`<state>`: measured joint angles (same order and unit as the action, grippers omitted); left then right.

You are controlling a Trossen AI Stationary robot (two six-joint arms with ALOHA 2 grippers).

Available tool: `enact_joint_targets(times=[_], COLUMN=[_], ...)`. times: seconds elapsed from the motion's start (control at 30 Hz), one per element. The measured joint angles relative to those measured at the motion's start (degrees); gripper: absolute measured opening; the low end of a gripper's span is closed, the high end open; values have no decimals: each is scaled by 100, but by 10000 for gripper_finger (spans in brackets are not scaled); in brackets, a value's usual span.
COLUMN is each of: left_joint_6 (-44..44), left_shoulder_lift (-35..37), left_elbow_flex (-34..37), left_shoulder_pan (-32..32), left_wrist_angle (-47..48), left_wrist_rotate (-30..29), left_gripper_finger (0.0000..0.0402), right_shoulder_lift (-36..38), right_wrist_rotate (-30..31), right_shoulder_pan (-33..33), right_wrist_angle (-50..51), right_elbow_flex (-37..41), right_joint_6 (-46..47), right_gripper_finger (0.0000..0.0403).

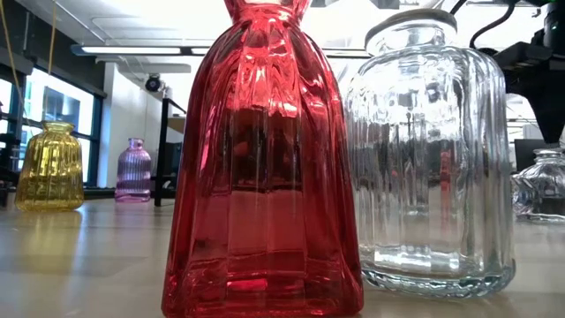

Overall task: Sort vases onto shelf
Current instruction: Put the top right transparent vase on the shelf

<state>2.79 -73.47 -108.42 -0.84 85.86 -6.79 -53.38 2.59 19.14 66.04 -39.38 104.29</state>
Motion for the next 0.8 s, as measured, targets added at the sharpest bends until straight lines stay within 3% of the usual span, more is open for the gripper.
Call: enact_joint_targets(times=[0.8], left_joint_6=[-155], left_shoulder_lift=[0], left_elbow_flex=[0], left_shoulder_pan=[2], left_wrist_angle=[0], left_wrist_rotate=[-7], left_gripper_finger=[90], right_shoulder_lift=[-332], right_wrist_rotate=[62], right_shoulder_pan=[-28], right_wrist_angle=[-28], right_elbow_flex=[2], right_joint_6=[87], right_gripper_finger=[185])
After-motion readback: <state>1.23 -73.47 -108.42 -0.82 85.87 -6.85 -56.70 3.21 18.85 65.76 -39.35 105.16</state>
